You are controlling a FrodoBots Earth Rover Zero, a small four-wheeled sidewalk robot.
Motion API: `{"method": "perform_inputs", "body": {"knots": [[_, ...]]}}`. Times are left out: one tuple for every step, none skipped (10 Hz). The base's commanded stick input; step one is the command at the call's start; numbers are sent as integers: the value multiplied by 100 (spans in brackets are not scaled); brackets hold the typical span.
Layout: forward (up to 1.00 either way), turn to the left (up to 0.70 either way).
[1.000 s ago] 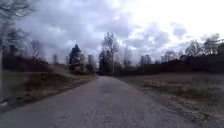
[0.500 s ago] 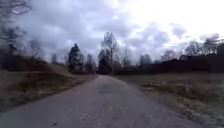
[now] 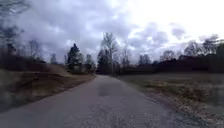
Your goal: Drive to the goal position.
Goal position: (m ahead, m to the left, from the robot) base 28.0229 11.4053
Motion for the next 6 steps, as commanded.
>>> {"method": "perform_inputs", "body": {"knots": [[50,0],[50,0],[50,0],[50,0],[50,0],[50,0]]}}
